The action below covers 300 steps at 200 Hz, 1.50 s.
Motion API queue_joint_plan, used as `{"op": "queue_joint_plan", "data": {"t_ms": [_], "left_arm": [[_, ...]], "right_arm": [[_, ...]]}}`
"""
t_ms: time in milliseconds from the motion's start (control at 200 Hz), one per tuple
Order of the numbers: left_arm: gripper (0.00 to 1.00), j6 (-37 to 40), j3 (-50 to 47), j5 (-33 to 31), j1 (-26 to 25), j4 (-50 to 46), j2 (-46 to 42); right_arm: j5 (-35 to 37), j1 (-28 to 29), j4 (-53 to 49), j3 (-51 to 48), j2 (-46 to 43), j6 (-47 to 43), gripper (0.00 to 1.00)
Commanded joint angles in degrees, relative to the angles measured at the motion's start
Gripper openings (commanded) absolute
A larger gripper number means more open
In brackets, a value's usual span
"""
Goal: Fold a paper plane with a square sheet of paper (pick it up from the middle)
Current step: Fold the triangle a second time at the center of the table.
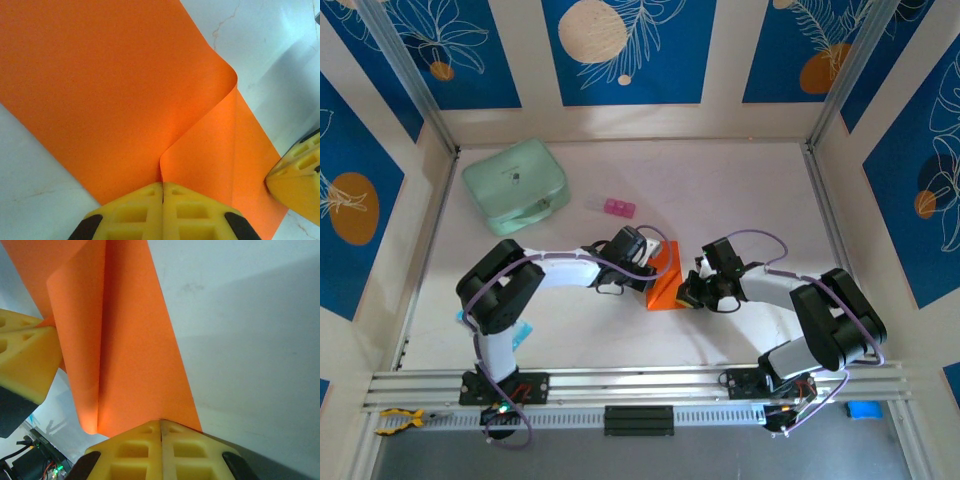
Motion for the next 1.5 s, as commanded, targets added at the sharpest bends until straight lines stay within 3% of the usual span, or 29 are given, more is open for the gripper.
{"op": "queue_joint_plan", "data": {"t_ms": [0,685,1495], "left_arm": [[0.03,1.8,0.9,-0.5,0.8,-1.5,1.0],[0.03,3.0,1.4,-0.6,1.2,-1.9,-0.4],[0.04,3.7,2.7,3.6,1.9,-1.4,1.9]], "right_arm": [[1.5,-0.1,-4.5,-0.4,-0.3,-0.9,0.07],[1.5,-0.2,-4.7,-0.4,-0.1,-0.8,0.07],[1.5,-0.2,-4.5,-0.6,-0.1,-0.7,0.07]]}}
